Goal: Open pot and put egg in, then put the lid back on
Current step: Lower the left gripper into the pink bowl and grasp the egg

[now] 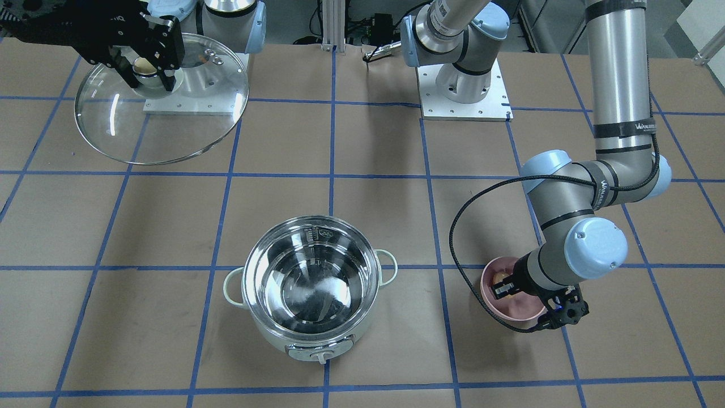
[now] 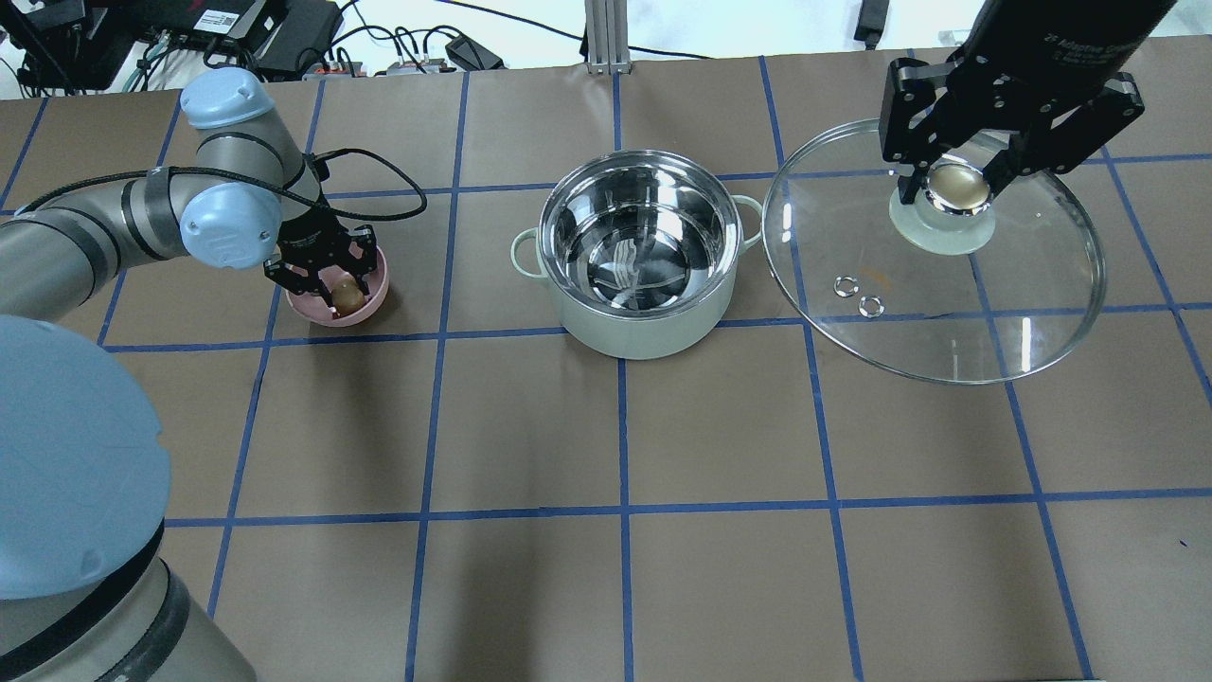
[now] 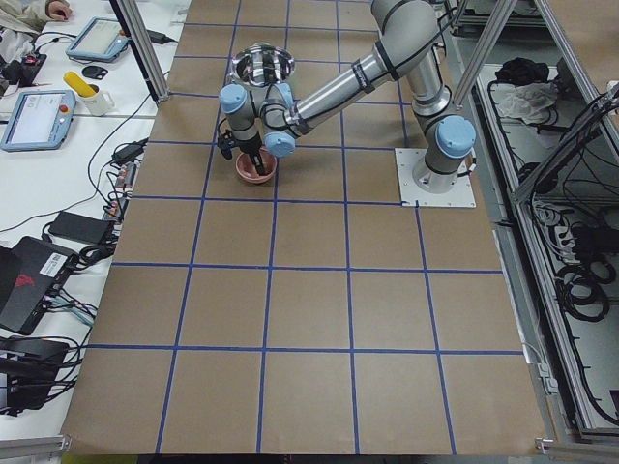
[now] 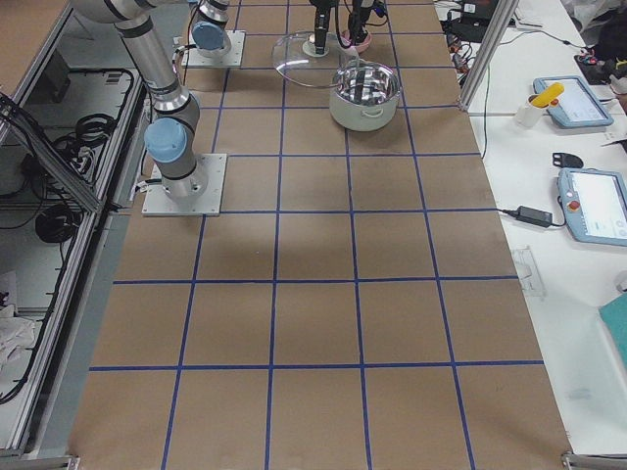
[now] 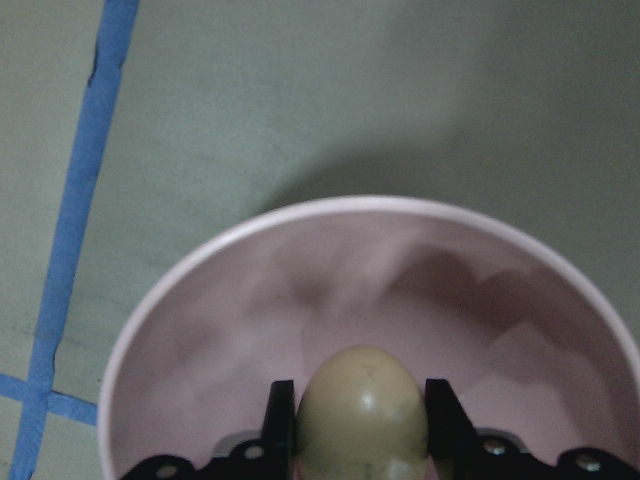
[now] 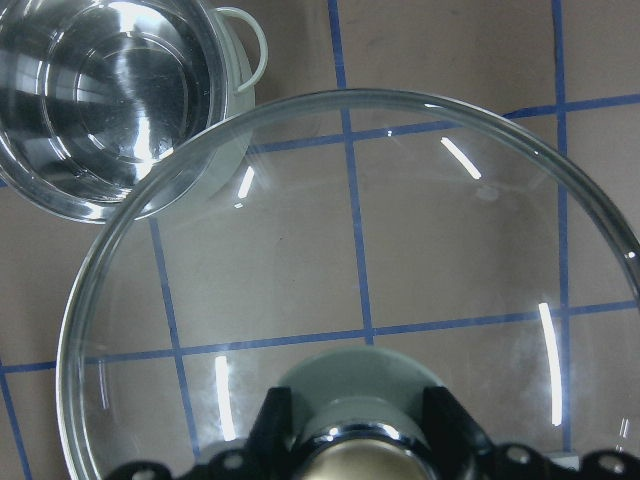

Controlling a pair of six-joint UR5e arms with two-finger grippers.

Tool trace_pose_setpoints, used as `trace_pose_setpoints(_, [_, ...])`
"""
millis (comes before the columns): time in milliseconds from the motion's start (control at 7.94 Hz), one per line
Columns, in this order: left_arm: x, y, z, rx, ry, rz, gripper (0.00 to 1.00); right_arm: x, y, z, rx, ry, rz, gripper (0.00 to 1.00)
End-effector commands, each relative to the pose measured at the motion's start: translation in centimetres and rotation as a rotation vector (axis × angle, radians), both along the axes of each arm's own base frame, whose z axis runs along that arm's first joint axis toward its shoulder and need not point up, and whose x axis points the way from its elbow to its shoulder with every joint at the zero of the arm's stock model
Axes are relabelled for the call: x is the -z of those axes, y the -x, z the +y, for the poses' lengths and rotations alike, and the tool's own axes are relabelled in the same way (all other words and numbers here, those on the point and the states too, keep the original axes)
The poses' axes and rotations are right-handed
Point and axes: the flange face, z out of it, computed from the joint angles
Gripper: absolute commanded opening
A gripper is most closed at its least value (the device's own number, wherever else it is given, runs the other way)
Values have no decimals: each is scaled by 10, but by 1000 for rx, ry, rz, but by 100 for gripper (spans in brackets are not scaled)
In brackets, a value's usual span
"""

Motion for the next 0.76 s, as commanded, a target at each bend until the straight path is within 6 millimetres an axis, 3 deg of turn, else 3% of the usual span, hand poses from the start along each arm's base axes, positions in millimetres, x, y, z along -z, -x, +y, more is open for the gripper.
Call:
trace_pose_setpoints(0, [-3, -1, -2, -8, 6, -6, 41, 0, 0, 0, 0, 1, 0, 25])
trace_pose_setpoints(378, [-11, -1, -1, 9, 17, -7, 33, 0, -1, 0, -1, 1, -2, 25])
trace_pose_setpoints(630, [-44, -1, 0, 32, 68, -20, 20, 0, -1, 0, -1, -1, -2, 25])
